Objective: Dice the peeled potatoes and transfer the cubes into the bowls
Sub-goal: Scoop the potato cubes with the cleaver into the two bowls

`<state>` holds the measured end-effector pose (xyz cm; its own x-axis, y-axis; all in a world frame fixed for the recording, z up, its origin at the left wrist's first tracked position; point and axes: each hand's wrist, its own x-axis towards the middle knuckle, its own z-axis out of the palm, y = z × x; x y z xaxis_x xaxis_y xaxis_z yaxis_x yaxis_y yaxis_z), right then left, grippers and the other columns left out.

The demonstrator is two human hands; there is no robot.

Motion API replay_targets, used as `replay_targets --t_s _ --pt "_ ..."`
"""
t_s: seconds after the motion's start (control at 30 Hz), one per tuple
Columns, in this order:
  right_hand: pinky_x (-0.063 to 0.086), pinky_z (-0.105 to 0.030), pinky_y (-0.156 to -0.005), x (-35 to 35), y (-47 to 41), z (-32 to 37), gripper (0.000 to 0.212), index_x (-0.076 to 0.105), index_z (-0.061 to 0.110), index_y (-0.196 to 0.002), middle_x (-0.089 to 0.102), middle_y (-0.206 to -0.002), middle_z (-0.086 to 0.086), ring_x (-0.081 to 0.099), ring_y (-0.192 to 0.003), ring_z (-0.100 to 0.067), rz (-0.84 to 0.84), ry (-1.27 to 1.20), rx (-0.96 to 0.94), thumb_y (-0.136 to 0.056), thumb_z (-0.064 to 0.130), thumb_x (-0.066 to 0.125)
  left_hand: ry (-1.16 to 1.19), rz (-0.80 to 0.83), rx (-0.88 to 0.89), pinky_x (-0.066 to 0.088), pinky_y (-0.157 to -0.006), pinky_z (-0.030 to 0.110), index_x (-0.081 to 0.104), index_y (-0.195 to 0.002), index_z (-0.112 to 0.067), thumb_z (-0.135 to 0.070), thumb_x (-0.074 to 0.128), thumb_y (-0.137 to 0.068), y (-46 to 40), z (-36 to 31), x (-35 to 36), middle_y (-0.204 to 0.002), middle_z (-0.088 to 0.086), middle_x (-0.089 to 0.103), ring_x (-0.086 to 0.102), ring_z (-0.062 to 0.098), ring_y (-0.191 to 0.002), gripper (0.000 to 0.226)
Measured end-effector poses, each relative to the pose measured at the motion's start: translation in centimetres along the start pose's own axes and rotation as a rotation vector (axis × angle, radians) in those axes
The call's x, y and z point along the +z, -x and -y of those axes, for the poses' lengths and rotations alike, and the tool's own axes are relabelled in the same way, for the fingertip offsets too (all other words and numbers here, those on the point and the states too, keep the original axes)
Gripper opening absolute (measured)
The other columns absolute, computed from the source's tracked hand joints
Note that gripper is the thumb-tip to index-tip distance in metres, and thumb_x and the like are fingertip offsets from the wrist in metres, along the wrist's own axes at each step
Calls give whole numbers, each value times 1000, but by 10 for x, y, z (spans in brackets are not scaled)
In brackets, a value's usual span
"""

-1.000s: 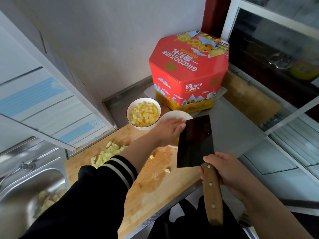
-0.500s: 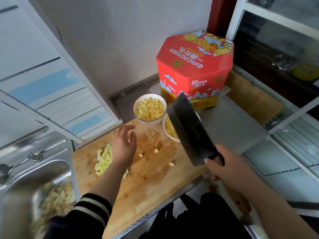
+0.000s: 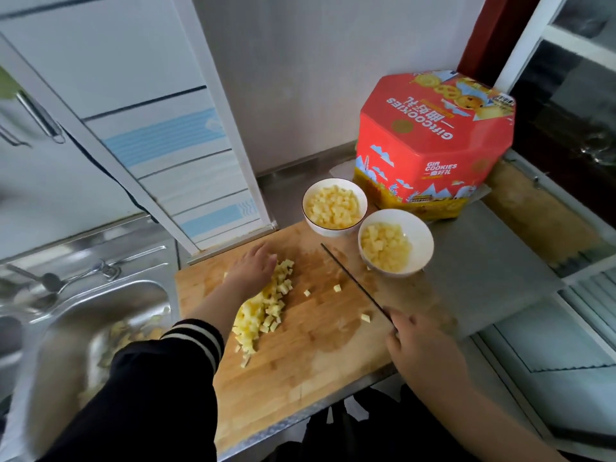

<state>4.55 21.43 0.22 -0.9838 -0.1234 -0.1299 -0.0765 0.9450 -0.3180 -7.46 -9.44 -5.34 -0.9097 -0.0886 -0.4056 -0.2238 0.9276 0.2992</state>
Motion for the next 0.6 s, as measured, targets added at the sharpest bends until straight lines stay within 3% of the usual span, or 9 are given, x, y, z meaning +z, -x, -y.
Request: replay_targets --t_s 0.07,0.2,0.3,0.37,0.43,0.5,0.6 --pt "31 -21 -38 7 -1 3 34 68 20 -119 52 -72 2 47 -46 -14 -33 50 -18 -85 21 66 -32 -35 80 21 -119 45 33 -151 -21 -46 23 -104 7 1 7 -159 0 27 27 25 -145 55" --pt "36 -25 -45 19 -5 14 32 65 12 -120 59 -82 -6 61 -60 -23 -2 66 25 -91 24 58 -32 -98 258 31 -112 38 50 -141 -20 -44 27 -104 30 0 15 -145 2 49 44 27 -133 49" --pt "42 -27 -57 20 -12 30 42 49 20 -139 57 -102 -5 63 -77 -21 25 25 11 -99 31 45 43 -177 321 30 -112 39 56 -136 -20 -57 19 -97 44 3 16 -142 2 53 43 25 -135 65" --pt "43 -26 -65 23 -19 43 46 35 23 -148 53 -113 -2 62 -88 -19 101 20 -6 -103 34 36 102 -316 221 25 -115 44 54 -137 -23 -56 23 -98 44 14 15 -147 2 47 36 24 -140 59" --pt "41 -26 -65 26 -25 58 46 33 24 -148 52 -116 -2 62 -90 -20 138 55 -54 -103 35 34 164 -382 39 21 -118 47 45 -144 -24 -49 29 -103 40 33 15 -154 2 37 27 24 -144 51" --pt "38 -25 -59 29 -31 73 44 35 23 -146 51 -116 -3 62 -87 -21 184 90 -114 -103 34 34 212 -309 -87 16 -120 46 35 -150 -22 -47 29 -103 32 52 15 -159 2 28 17 24 -148 53" --pt "28 -23 -49 28 -37 83 36 41 22 -137 50 -113 -3 62 -85 -21 224 118 -164 -103 33 34 222 -140 -71 10 -121 50 27 -153 -23 -55 21 -99 26 61 18 -162 0 17 7 23 -150 63"
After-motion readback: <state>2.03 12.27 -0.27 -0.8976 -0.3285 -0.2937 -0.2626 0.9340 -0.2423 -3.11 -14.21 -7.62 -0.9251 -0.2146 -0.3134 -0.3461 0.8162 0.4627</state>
